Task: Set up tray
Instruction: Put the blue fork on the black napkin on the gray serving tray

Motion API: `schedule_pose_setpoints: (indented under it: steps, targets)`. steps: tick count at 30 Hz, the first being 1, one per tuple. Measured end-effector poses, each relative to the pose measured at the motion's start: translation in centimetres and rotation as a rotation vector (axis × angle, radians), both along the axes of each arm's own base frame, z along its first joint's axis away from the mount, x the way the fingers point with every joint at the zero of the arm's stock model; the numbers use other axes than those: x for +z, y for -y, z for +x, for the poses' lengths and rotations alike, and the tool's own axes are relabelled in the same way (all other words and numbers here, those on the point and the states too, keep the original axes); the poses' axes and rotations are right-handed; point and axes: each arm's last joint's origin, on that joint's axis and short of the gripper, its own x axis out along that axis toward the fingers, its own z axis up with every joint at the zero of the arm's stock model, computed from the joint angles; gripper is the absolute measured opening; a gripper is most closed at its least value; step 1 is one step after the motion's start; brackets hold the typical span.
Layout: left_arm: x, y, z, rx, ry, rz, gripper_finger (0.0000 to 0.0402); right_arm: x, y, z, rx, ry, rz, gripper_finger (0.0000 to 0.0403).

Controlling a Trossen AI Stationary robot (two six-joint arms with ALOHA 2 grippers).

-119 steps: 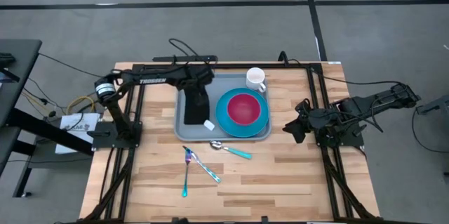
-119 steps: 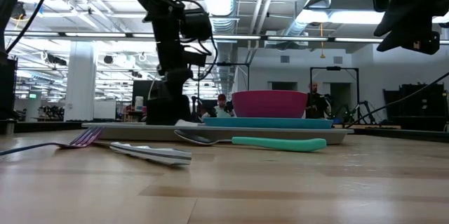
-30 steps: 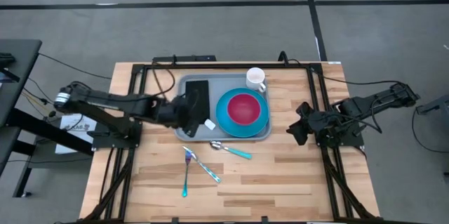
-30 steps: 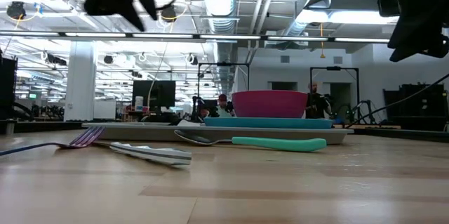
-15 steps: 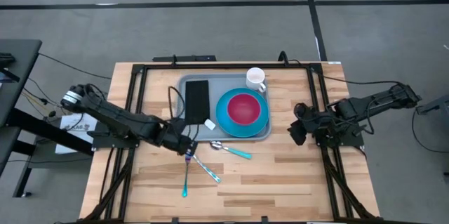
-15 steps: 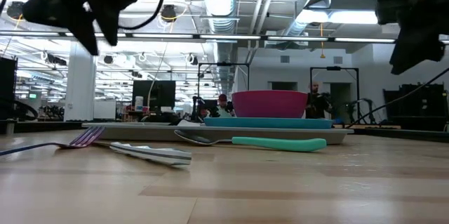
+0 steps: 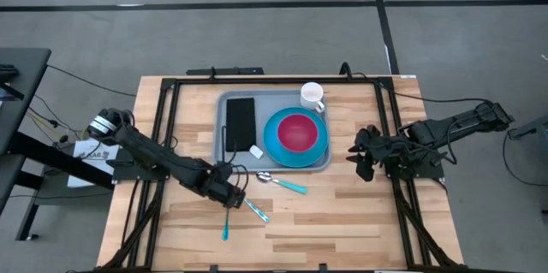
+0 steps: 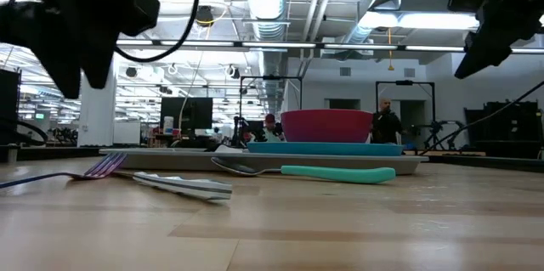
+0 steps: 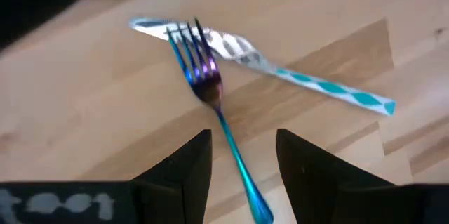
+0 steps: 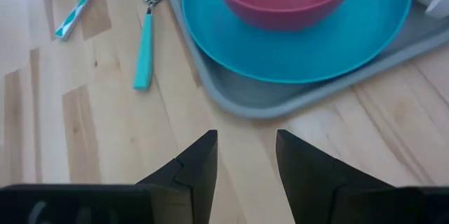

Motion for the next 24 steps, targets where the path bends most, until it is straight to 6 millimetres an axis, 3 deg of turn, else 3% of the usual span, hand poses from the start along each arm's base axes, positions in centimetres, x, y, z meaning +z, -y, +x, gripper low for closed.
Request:
schedule_pose_setpoints:
  steps: [12, 24]
  targets:
    - [-2.2, 3.5, -0.5, 0.074, -0.053, -0.032, 0.0145, 0.0, 0.0, 0.0, -0.001, -0.002, -0.002, 0.0138]
    - [-5.6, 5.4, 1.0, 0.082, -0.041, -0.05, 0.0145, 0.0, 0.0, 0.0, -0.001, -0.005, -0.002, 0.0138]
